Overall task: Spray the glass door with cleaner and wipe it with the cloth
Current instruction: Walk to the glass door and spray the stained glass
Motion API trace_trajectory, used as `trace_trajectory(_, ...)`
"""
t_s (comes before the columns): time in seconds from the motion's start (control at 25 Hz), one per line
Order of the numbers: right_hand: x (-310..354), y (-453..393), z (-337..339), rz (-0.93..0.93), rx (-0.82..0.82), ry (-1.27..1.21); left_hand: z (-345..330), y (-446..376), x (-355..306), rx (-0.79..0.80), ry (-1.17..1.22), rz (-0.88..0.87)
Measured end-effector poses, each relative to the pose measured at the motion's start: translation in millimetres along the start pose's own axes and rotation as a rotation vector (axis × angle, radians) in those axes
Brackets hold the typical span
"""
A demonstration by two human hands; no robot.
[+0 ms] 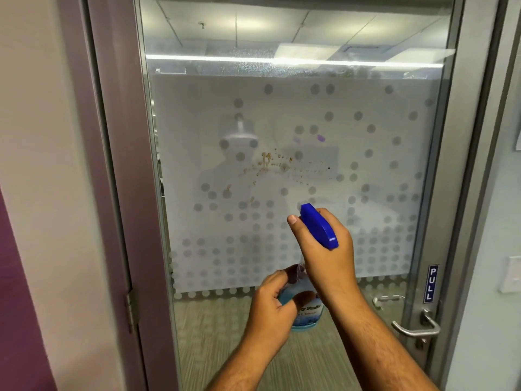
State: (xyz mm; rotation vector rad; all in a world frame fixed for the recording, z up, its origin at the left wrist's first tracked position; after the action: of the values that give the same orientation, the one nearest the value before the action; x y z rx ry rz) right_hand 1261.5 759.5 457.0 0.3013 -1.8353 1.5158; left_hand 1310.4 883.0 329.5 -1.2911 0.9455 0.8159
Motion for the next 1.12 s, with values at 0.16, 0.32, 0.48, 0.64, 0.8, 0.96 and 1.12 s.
trace_trajectory(0.16,7,18,-9,-0.005,0.022,0.024,15,12,4,0.026,-0.027,-0.036)
trace_trajectory(0.32,7,40,-2,-0.021,0.017,0.074,12,29,8,0.079,0.008,-0.036)
trace_trajectory(0.48,5,71,24,-0.086,0.013,0.157,-5,50,14,0.088,-0.011,-0.005)
trace_trajectory(0.64,7,102,74,-0.168,-0.03,0.207,-42,78,10,0.116,-0.055,0.009)
trace_trajectory(0.8,19,140,144,-0.219,-0.033,0.21,-99,124,-14,0.197,0.0,-0.016)
trace_trajectory(0.96,41,197,248,-0.287,-0.073,0.264,-180,189,-26,0.241,-0.043,-0.019)
trace_trajectory(1.12,81,262,366,-0.32,-0.14,0.362,-280,274,-43,0.361,-0.067,0.032)
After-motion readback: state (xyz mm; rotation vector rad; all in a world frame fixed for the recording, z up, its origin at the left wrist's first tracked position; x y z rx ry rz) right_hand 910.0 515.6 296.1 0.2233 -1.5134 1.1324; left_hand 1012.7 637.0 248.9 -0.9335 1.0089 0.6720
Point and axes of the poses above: each hand's wrist, its own y-axis away from the middle knuckle, its own z-axis out of the back of the hand, x = y × z, the point moved 10 cm from there along -y, towards the middle knuckle, and after that the axes turned 7 degrees about z, right-handed, at the moved point
